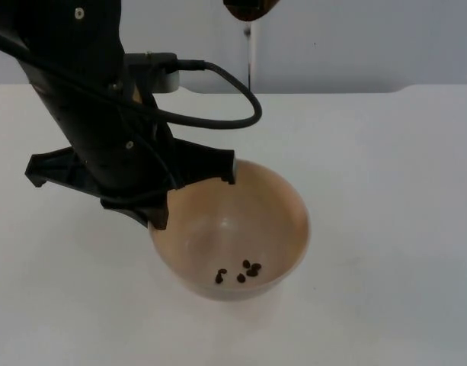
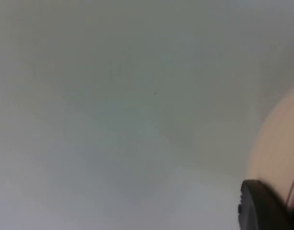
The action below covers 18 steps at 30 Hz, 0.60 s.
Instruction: Pick up the bowl with the left hand and pour the coffee beans from the cup into the bowl with the right hand.
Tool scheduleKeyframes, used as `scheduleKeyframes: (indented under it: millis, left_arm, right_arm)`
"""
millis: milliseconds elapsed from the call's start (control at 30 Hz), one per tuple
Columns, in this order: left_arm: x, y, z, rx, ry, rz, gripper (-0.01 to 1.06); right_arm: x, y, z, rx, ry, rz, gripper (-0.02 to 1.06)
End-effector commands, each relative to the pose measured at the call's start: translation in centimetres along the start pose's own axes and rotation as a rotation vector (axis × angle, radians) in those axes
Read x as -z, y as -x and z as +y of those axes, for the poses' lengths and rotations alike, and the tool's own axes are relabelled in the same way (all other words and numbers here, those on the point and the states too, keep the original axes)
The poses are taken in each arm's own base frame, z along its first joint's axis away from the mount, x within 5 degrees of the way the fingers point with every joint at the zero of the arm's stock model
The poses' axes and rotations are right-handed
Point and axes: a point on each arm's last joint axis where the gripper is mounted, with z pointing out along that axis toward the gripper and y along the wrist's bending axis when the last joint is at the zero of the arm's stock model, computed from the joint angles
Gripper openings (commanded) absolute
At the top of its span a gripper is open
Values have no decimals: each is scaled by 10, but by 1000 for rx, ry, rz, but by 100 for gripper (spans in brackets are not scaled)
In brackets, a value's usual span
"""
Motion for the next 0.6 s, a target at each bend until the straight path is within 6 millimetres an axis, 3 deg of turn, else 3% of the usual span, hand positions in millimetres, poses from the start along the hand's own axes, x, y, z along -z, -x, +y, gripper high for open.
scheduleKeyframes:
  millis: [0, 567]
  left_arm:
    - [3, -1, -2, 14, -12, -4, 0]
    - [3, -1, -2, 14, -12, -4, 0]
  right_arm:
    - [3, 2, -3, 26, -47, -10, 0]
    - [3, 2, -8, 53, -100, -9, 0]
